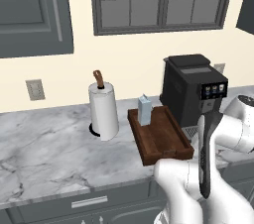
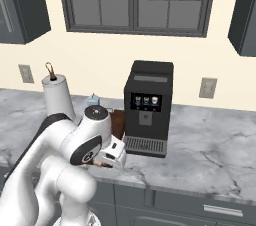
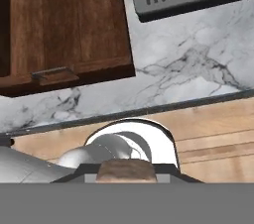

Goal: Take out the milk from the fridge and place it on the tray on the counter. Then take the sugar cube near the tray and place it in the tray.

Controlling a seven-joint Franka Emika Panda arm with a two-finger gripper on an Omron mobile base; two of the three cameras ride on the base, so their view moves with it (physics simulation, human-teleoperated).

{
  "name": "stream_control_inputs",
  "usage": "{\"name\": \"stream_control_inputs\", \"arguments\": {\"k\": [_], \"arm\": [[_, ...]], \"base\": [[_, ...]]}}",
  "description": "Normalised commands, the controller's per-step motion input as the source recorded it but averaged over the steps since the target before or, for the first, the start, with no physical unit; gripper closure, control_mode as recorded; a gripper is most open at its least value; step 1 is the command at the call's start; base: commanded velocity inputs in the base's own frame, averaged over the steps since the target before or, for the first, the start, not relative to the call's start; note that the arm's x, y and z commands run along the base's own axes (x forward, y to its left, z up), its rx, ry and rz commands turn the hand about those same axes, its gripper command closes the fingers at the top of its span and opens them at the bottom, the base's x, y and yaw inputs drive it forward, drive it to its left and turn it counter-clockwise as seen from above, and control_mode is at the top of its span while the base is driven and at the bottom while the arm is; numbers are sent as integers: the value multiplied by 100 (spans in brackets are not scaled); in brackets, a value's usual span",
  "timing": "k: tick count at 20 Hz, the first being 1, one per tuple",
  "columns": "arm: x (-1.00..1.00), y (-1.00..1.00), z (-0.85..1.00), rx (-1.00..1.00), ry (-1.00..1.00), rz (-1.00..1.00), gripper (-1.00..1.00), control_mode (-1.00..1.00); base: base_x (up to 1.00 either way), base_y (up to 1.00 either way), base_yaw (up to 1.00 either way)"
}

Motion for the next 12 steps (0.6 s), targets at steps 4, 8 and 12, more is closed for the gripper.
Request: {"name": "stream_control_inputs", "arguments": {"k": [4,8,12], "arm": [[8,55,37,-6,0,14,100,-100],[20,46,9,-5,0,15,100,-100],[22,29,0,-4,-3,13,100,-100]], "base": [[0,0,0],[0,0,0],[0,0,0]]}}
